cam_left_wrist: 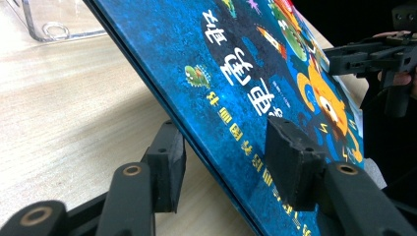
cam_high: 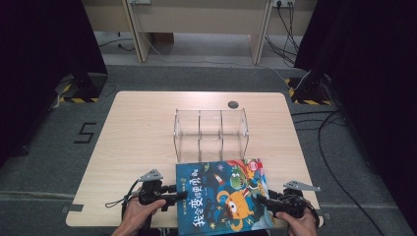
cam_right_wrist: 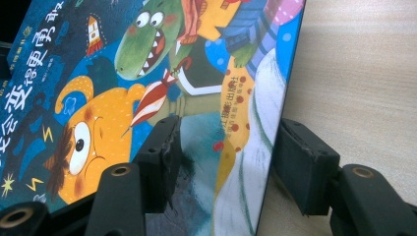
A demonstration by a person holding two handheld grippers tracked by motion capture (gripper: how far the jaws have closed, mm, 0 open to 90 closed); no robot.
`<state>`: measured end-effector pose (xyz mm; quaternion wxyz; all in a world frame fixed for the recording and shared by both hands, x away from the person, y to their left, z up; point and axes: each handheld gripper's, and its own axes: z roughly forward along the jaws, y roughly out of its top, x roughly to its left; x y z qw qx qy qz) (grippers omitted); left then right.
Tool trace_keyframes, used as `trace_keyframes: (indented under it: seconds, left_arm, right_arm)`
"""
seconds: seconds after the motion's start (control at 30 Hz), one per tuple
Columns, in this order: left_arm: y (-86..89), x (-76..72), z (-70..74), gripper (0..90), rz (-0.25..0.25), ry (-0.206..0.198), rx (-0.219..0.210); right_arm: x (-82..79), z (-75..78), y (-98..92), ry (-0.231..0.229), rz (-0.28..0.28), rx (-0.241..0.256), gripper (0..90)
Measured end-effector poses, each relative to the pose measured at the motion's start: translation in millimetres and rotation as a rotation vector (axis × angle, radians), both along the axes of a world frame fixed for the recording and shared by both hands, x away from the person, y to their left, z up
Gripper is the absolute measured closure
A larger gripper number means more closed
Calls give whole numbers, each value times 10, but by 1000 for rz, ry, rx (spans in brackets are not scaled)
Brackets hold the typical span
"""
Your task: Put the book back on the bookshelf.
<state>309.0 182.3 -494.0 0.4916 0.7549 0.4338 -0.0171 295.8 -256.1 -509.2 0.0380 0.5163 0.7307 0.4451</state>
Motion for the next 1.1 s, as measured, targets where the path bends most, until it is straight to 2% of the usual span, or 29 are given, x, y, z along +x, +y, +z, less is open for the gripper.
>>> trace_keyframes:
  seconds: [0.17,0.2,0.23,0.27,0.3,0.33,0.37,0.43,0.57,0.8,1.1]
  left_arm:
    - [8,-5,9,511,1,-3,-11]
    - [17,-5,14,512,0,2,-24]
    - [25,-3,22,513,4,13,-49]
    - [46,10,33,515,15,46,-106]
    - [46,10,33,526,15,46,-106]
    - [57,15,25,529,10,43,-104]
    - [57,15,25,529,10,43,-104]
    - [60,17,10,529,16,55,-107]
    - [55,10,28,528,15,43,-108]
    - [51,10,40,528,16,46,-100]
    - [34,0,101,528,17,39,-94]
  right_arm:
    - [3,-3,-5,2,0,3,437]
    - [5,2,13,-31,14,-47,425]
    - [5,7,40,-43,26,-90,417]
    - [-2,9,79,-40,47,-127,399]
    - [-2,9,79,-40,47,-127,399]
    - [-11,15,139,-69,68,-166,365]
    - [-17,27,154,-68,71,-179,367]
    - [-10,13,145,-62,70,-170,367]
    - [-8,2,121,-37,57,-140,367]
    - [0,-3,115,-44,67,-144,363]
    - [-10,-6,108,-33,54,-122,359]
